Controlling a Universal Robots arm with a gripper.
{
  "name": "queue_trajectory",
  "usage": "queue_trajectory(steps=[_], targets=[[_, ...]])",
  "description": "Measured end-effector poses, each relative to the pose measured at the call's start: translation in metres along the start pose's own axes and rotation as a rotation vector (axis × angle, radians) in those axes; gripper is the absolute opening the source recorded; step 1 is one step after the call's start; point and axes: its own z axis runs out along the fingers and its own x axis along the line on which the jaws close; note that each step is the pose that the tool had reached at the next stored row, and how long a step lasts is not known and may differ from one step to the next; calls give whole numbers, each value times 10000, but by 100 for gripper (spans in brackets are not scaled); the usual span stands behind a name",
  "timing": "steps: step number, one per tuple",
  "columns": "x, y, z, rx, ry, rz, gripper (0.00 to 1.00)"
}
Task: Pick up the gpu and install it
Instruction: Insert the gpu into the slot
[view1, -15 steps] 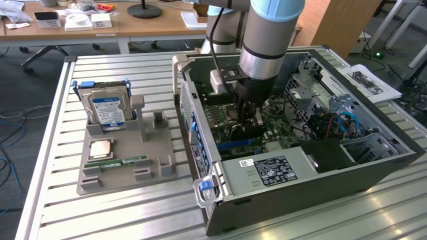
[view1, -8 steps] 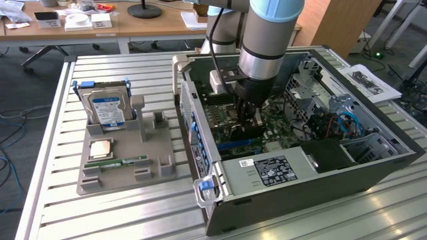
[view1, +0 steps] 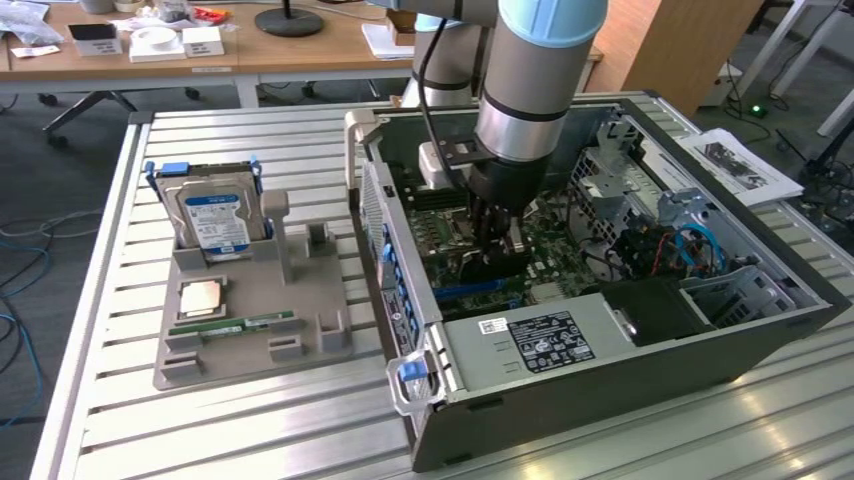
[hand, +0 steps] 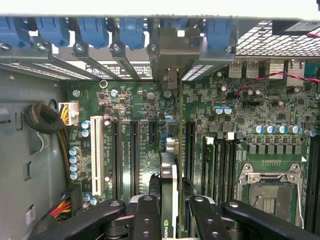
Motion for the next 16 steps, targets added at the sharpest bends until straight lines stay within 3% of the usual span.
queue_trajectory(steps=[16], targets=[[0,1,28,0,1,0,27]])
